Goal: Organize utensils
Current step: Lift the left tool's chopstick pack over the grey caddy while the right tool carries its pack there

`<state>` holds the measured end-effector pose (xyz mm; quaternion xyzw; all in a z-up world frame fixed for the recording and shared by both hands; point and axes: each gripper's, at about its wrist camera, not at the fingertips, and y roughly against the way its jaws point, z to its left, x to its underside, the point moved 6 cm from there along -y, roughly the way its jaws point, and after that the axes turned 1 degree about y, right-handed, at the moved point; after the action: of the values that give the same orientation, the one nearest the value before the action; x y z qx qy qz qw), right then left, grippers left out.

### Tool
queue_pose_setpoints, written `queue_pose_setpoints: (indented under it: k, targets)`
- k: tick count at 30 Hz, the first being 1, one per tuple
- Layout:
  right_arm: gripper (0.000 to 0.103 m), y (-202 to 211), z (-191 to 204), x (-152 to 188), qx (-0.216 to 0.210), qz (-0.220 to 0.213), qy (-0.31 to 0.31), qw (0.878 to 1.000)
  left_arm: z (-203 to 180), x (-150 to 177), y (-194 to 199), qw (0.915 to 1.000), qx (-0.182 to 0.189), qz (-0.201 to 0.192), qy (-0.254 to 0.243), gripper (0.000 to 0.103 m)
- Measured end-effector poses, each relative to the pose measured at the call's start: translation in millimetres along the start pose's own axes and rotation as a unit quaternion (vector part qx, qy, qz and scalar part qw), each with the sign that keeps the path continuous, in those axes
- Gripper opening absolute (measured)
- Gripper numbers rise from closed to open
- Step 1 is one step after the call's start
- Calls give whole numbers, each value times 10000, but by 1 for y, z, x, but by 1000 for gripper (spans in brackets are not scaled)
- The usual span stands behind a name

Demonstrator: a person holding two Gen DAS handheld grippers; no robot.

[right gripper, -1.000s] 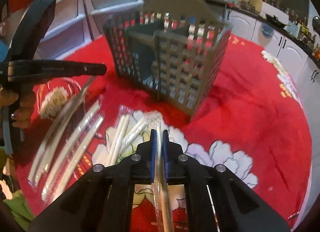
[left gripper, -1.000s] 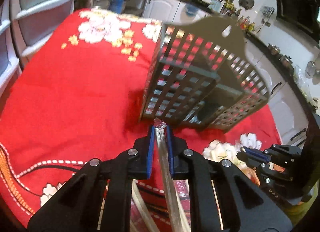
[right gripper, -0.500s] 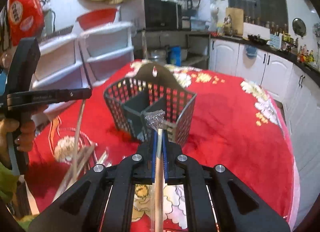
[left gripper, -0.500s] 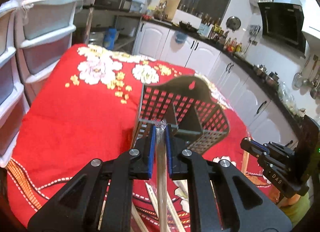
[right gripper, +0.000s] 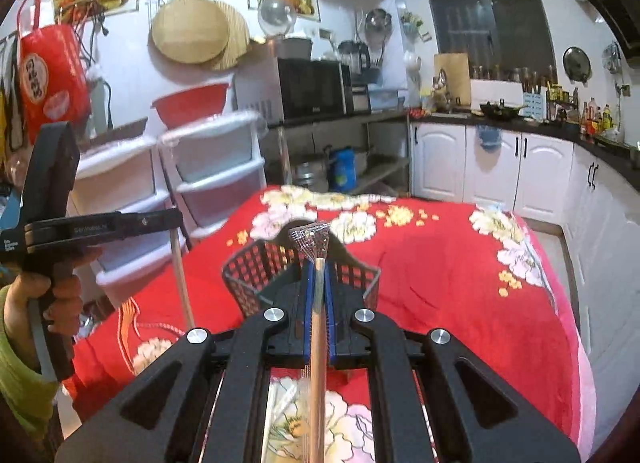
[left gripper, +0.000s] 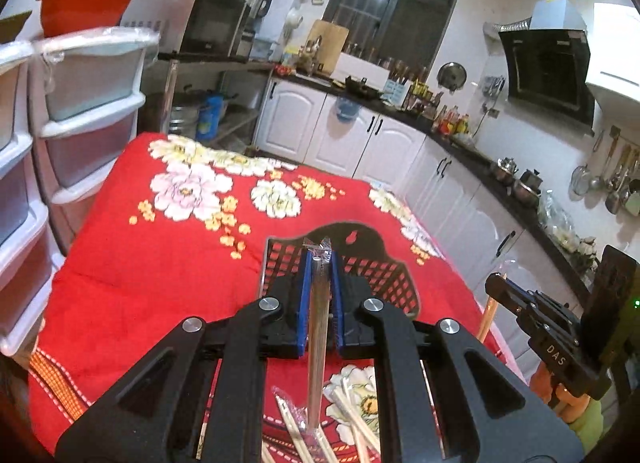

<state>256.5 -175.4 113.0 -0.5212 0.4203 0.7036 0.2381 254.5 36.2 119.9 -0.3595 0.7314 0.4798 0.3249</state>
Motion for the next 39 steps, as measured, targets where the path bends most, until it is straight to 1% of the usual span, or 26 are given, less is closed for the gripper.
queue_pose_setpoints:
  k: [6, 14, 21, 25, 27, 29, 33, 37, 39]
  targets:
    - [5, 6, 9, -25, 46, -420, 86, 9991, -7, -22, 8, 9997, 51, -230, -55, 4]
    - [5, 0, 13, -59, 10, -884, 42, 9961, -16, -58, 9, 9986, -16, -493, -198, 4]
    - [5, -9, 10, -90, 38, -1243, 27, 9922, -16, -92, 13, 9965, -27, -823, -134, 4]
    - [5, -17, 3, -101, 108, -1341, -57, 9909, -16, -106, 14, 9947, -5, -1022, -62, 4]
    - [5, -22, -1, -106, 168, -1380, -79, 9903, -15, -109, 11, 9939, 14, -1101, -10, 4]
    - [5, -27, -4, -110, 269, -1444, -71, 9891, -15, -112, 9, 9927, -45, -1204, -22, 4]
    - [5, -40, -8, -111, 460, -1527, -31, 9872, -17, -113, 4, 9885, -259, -1482, -145, 4]
    - [5, -55, -14, -106, 595, -1549, -30, 9861, -17, -103, -9, 9848, -495, -1636, -310, 4]
    - [6, -63, -17, -98, 624, -1525, -27, 9863, -17, -96, -17, 9841, -568, -1634, -401, 4]
